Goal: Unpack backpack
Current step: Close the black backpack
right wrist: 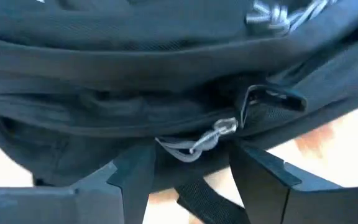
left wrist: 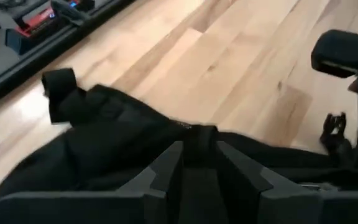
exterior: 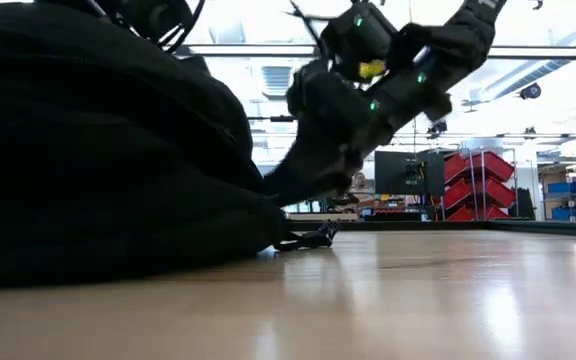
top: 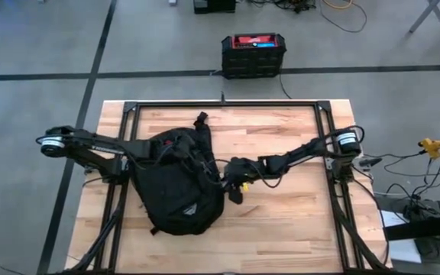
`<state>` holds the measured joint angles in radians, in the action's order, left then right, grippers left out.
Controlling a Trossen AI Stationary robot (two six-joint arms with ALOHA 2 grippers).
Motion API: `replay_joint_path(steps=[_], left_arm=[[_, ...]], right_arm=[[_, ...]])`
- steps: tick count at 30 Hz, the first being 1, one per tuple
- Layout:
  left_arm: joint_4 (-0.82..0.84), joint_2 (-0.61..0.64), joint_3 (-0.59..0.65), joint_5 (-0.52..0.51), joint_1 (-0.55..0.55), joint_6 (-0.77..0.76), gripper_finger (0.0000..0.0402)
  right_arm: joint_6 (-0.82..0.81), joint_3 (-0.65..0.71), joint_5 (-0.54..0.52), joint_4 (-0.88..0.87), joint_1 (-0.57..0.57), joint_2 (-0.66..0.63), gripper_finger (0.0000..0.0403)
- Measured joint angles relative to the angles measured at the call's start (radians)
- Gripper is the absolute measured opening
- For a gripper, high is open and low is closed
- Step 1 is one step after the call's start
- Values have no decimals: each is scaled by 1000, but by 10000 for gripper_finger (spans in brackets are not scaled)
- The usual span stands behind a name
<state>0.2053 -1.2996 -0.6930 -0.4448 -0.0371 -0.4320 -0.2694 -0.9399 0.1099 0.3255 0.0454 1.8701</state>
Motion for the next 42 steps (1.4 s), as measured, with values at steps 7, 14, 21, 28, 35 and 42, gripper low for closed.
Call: replay_joint_path(steps=[7,14,21,28,35,42], left_arm=[[-12,-62,9,4,1,-28,78],[37,-118,33,2,1,-60,78],[84,-97,65,4,1,-84,78],[68,-106,76,7,1,-84,78],[20,-120,100,1,18,-81,78],[-37,-152,127,-7,64,-75,78]], right_arm=[[-27,-50,16,5,-4,45,156],[-58,-94,52,8,-2,68,111],[-43,-116,50,7,-4,36,120],[-10,-131,28,-5,-4,65,158],[0,-158,28,-18,-7,125,48],[96,-178,32,-110,-21,56,3]])
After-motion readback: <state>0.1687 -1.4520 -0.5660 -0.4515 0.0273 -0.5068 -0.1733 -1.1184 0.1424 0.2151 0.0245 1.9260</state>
